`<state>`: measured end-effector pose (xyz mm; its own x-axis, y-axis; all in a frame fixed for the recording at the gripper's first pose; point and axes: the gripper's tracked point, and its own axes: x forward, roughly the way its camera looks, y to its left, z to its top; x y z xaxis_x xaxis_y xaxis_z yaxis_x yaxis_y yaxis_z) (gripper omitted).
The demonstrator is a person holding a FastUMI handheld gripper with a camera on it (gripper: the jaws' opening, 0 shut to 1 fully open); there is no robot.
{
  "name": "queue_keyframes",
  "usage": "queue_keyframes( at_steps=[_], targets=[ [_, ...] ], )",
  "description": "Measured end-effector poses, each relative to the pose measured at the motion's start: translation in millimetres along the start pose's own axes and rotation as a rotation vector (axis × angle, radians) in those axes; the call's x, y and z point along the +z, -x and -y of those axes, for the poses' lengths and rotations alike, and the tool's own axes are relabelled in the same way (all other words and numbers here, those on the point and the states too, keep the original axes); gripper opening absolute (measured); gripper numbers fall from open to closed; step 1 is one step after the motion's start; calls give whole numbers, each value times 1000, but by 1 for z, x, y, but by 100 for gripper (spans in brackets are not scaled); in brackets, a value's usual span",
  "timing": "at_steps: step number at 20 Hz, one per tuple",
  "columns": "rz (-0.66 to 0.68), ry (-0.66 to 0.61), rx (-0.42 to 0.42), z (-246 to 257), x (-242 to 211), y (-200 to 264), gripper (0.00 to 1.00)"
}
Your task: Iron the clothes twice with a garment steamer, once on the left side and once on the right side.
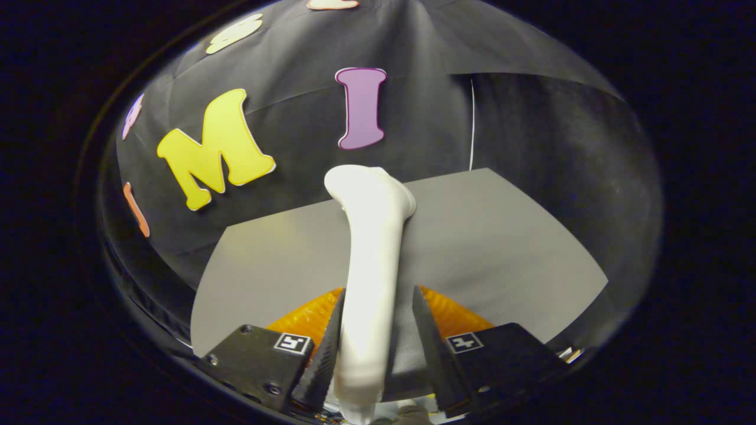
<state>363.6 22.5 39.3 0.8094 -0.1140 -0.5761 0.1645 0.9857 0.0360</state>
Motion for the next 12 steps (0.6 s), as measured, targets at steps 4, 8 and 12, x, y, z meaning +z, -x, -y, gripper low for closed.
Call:
queue_keyframes(
  at_steps=[4,8,12],
  targets=[
    [10,-31,-34,-4,3,-1,41],
    [53,-57,-53,-9,3,3,37],
    [125,-53,-21,-28,-5,32,36]
  ],
)
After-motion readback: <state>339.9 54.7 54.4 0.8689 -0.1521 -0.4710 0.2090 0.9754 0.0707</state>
